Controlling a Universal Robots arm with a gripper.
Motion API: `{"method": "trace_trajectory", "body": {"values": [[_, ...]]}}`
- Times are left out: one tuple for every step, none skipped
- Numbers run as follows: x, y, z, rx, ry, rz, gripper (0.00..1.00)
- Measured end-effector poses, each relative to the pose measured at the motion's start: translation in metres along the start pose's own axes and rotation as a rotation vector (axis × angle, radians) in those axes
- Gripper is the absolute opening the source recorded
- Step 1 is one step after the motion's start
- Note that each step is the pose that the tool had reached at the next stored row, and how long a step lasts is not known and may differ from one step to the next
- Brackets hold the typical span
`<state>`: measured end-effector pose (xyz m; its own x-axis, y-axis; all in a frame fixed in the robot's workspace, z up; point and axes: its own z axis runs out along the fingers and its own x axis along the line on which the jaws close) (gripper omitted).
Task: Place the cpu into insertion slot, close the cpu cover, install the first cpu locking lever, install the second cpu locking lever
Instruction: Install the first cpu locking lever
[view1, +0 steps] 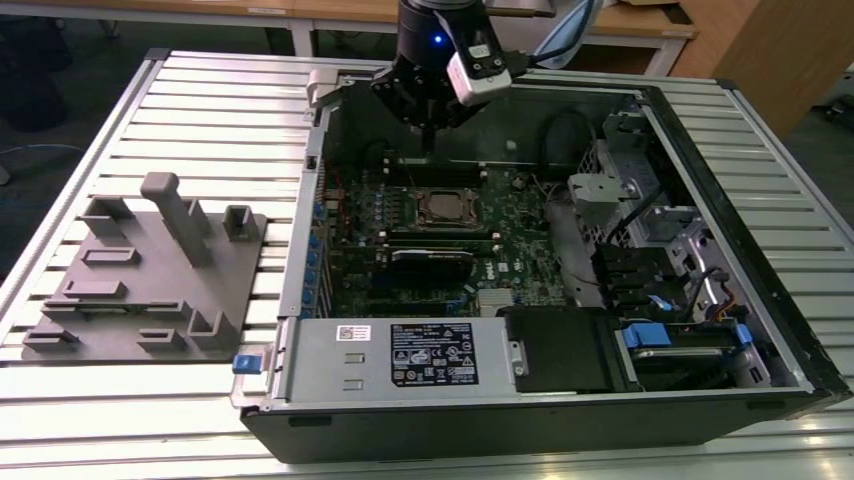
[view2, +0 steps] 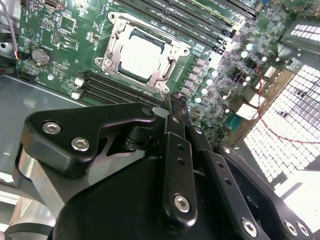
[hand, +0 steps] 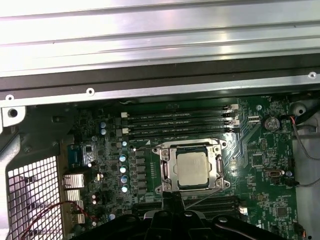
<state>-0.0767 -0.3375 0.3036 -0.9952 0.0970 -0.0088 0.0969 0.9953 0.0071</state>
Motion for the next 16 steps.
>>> {"method": "trace_trajectory", "body": {"values": [[0.0, 0.0, 0.0, 0.0001, 0.0, 0.0, 0.11], [0.0, 0.0, 0.0, 0.0001, 0.0001, 0.0, 0.11], [0.0003, 0.0, 0.0002, 0.0, 0.0, 0.0, 0.11], [0.0009, -0.0001, 0.0005, -0.0003, -0.0002, 0.0, 0.11], [0.0016, -0.0002, 0.0008, -0.0002, -0.0001, 0.0, 0.11], [0.0022, -0.0002, 0.0009, 0.0, 0.0, 0.0, 0.11], [0.0023, -0.0002, 0.0009, 0.0, 0.0, 0.0, 0.11], [0.0023, -0.0002, 0.0009, 0.0001, 0.0, 0.0, 0.11], [0.0025, -0.0003, 0.0009, 0.0001, 0.0, 0.0, 0.11], [0.003, -0.0003, 0.0011, -0.0001, 0.0, 0.0, 0.11], [0.0037, -0.0004, 0.0015, -0.0002, -0.0001, 0.0, 0.11], [0.0044, -0.0005, 0.0017, -0.0002, -0.0001, 0.0, 0.11], [0.0046, -0.0005, 0.0017, 0.0, 0.0, 0.0, 0.11], [0.0045, -0.0005, 0.0017, 0.0, 0.0, 0.0, 0.11], [0.0046, -0.0005, 0.0017, 0.0001, 0.0001, 0.0, 0.11], [0.0046, -0.0005, 0.0018, 0.0001, 0.0001, 0.0, 0.11]]}}
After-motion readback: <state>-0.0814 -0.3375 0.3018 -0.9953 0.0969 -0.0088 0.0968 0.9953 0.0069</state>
